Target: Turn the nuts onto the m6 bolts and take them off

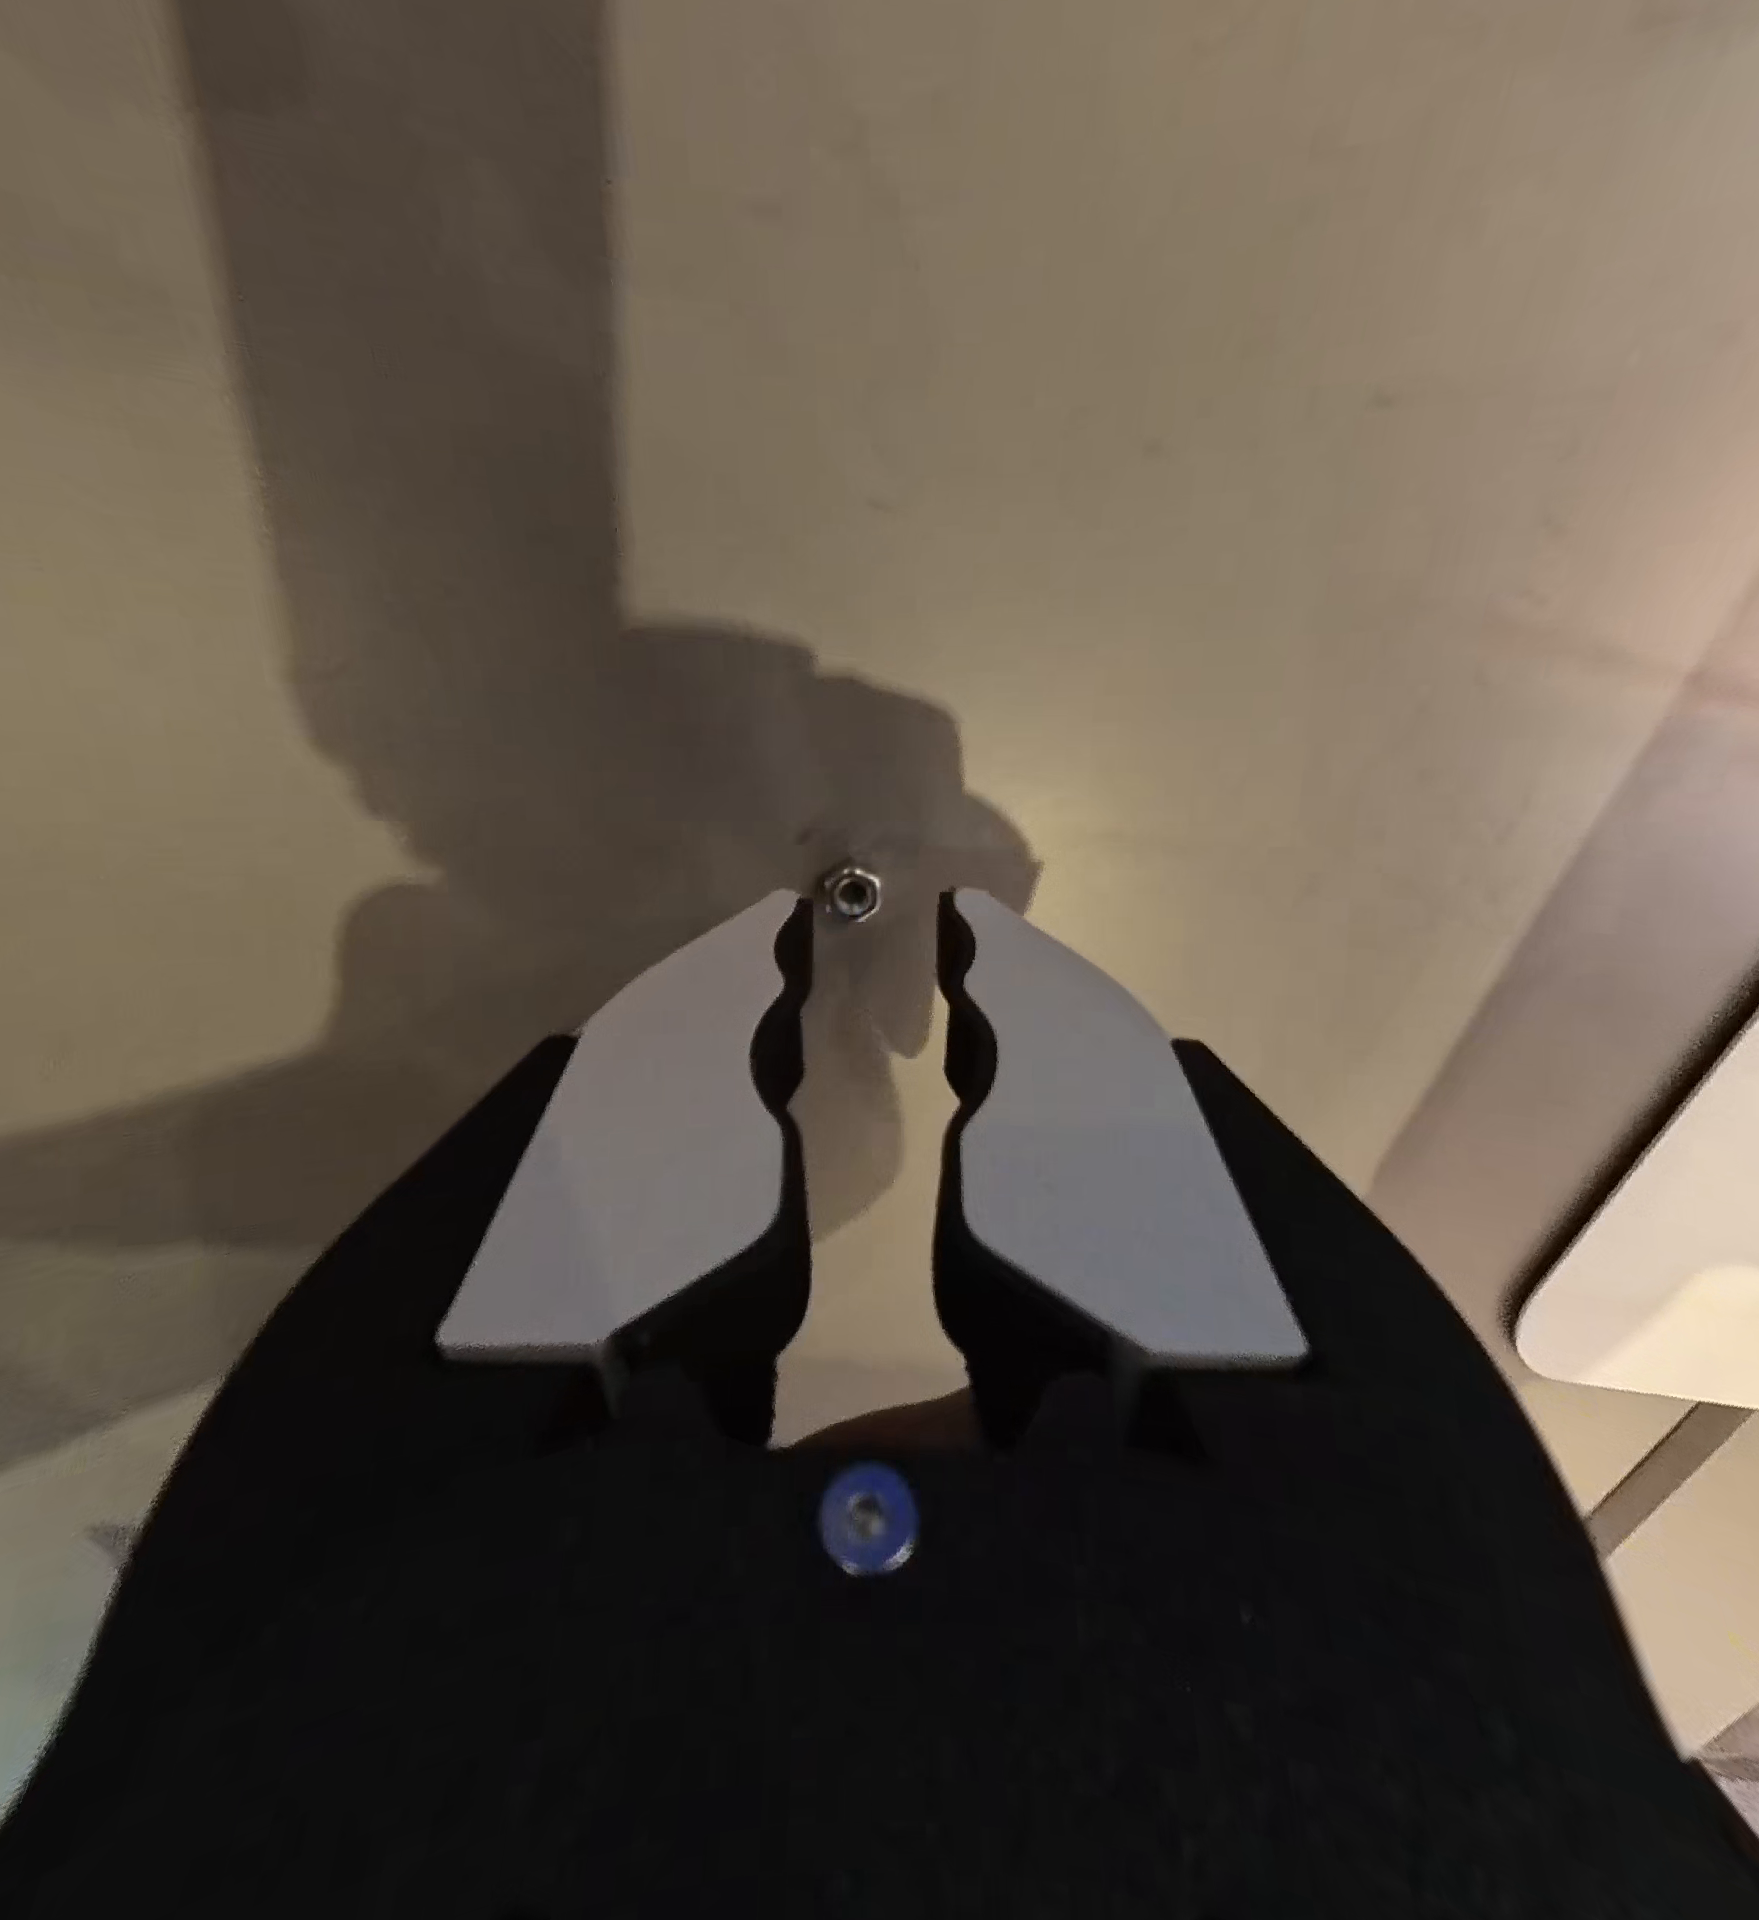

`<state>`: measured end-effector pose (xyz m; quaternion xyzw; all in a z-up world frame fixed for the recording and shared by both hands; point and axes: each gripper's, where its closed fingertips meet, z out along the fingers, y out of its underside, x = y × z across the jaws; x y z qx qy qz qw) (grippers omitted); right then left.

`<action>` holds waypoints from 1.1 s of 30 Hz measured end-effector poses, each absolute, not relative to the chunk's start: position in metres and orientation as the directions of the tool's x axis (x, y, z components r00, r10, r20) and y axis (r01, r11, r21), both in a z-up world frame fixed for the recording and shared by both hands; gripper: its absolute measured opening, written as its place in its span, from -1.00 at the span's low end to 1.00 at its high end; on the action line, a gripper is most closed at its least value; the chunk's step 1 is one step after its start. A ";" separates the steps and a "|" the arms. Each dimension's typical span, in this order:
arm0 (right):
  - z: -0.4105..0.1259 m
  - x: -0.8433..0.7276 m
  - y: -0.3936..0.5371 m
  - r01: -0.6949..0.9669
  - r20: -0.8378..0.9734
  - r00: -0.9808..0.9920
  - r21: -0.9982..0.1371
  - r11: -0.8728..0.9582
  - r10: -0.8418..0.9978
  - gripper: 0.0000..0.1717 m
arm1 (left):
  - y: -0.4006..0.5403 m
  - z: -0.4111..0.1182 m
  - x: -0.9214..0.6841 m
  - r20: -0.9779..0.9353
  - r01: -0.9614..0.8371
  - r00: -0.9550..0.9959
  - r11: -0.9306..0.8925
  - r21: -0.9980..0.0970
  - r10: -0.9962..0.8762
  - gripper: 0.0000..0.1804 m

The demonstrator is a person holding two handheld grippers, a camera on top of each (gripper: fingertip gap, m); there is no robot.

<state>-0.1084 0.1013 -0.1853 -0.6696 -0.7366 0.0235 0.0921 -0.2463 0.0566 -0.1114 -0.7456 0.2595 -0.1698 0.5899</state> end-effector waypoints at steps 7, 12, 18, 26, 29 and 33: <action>-0.188 -0.108 0.103 0.982 0.071 -0.085 -0.163 0.096 0.994 -0.76 | 0.056 -0.112 -0.245 -0.061 -0.198 0.804 -0.169 -0.966 -0.592 -0.66; -0.192 -0.110 0.099 0.980 0.056 -0.089 -0.176 0.098 0.994 -0.82 | 0.056 -0.114 -0.243 -0.070 -0.210 0.800 -0.169 -0.963 -0.595 -0.65; -0.185 -0.113 0.097 0.976 0.073 -0.094 -0.191 0.106 0.993 -0.89 | 0.056 -0.113 -0.243 -0.070 -0.209 0.800 -0.168 -0.963 -0.596 -0.65; -0.087 -0.098 0.077 0.954 0.293 -0.043 -0.273 0.127 0.955 -0.88 | 0.056 -0.111 -0.245 -0.054 -0.188 0.804 -0.166 -0.968 -0.592 -0.66; -0.048 -0.066 0.063 0.957 0.368 0.026 -0.278 0.083 0.930 -0.88 | 0.056 -0.109 -0.246 -0.048 -0.178 0.807 -0.164 -0.970 -0.589 -0.66; -0.017 0.009 0.052 0.962 0.418 0.193 -0.261 -0.087 0.888 -0.88 | 0.055 -0.109 -0.246 -0.059 -0.184 0.806 -0.155 -0.971 -0.589 -0.66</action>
